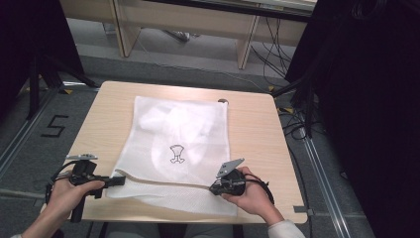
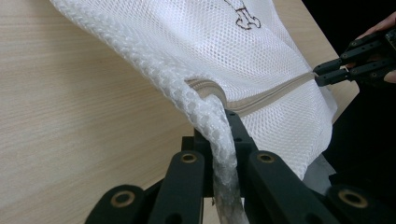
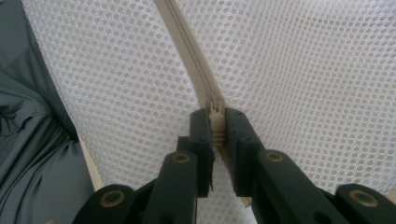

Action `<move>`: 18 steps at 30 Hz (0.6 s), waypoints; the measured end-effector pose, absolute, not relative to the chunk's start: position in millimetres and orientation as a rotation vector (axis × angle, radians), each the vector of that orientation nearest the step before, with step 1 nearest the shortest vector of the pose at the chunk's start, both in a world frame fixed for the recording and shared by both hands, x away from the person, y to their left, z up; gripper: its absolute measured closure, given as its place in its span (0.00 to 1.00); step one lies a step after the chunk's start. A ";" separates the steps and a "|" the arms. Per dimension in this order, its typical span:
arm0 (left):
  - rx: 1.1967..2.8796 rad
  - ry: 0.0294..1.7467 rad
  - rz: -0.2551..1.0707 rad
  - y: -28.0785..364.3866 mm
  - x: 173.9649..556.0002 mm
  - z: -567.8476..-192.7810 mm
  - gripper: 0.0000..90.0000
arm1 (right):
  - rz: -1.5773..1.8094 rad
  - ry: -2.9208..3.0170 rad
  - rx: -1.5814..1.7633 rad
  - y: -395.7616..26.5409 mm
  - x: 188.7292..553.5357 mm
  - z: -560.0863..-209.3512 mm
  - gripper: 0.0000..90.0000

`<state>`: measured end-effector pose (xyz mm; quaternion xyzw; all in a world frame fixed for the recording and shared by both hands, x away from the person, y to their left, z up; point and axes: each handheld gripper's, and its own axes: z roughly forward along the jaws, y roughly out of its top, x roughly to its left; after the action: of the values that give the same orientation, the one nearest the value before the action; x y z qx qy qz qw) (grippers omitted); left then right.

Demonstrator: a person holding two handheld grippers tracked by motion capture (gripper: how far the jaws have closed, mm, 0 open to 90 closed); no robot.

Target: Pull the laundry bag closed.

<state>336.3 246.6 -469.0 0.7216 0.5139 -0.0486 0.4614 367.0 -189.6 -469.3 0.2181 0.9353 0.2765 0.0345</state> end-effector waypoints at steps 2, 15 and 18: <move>1.804 1.246 -0.115 249.7 336.8 -469.4 0.96 | 0.838 2.862 0.668 -190.7 367.3 -469.8 0.92; 1.804 1.241 -0.133 250.7 337.4 -469.5 0.96 | 0.826 2.865 0.696 -194.0 366.5 -469.1 0.92; 1.810 1.241 -0.129 250.6 337.3 -469.3 0.96 | 0.844 2.869 0.715 -197.4 366.0 -469.4 0.92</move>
<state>337.3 250.6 -469.3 0.7335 0.5029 -0.0525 0.4543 366.0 -197.4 -469.4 0.2324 0.9326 0.2743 0.0334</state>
